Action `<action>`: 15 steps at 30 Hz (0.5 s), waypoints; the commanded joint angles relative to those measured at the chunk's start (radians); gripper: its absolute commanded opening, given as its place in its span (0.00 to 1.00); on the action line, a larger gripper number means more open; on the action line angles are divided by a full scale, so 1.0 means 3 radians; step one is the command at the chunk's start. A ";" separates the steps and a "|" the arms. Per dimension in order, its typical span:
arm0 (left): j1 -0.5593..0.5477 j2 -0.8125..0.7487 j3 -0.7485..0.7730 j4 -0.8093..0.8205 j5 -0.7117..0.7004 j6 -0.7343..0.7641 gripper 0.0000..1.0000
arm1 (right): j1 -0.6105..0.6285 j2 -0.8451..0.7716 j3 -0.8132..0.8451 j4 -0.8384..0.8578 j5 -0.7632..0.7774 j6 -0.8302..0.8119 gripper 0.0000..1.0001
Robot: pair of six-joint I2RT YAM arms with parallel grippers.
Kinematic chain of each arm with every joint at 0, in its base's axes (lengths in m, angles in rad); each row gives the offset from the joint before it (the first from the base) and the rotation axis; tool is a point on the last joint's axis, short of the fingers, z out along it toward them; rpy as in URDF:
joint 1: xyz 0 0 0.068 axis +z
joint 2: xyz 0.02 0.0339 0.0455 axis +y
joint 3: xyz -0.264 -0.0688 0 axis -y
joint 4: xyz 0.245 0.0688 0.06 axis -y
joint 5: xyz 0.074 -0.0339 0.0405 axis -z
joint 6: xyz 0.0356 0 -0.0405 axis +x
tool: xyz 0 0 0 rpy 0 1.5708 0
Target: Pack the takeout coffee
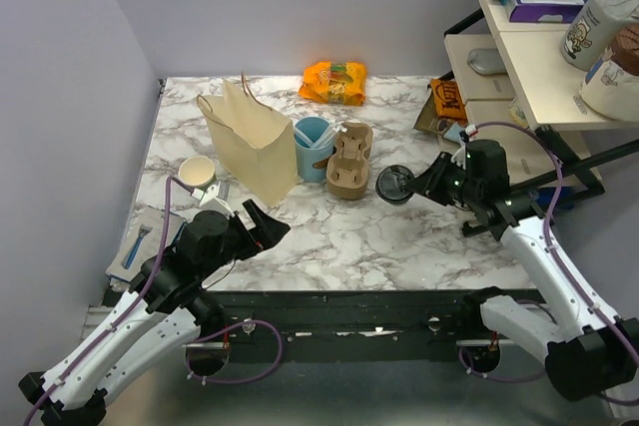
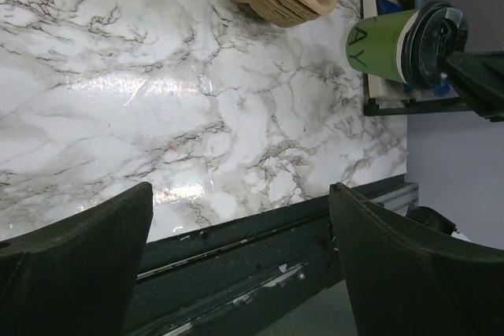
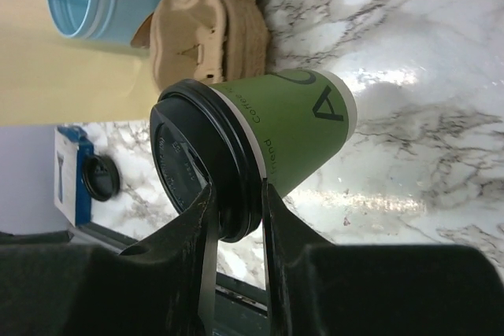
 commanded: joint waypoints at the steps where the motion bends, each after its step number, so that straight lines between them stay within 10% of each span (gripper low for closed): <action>1: -0.0003 -0.0025 0.0116 -0.0057 0.0008 0.0012 0.99 | 0.0231 0.0223 0.0272 -0.0290 0.0108 -0.0259 0.20; 15: -0.0003 -0.0076 0.0147 -0.0210 0.0028 -0.0014 0.99 | 0.0620 -0.0747 -0.0315 -0.1077 0.0000 0.0395 0.23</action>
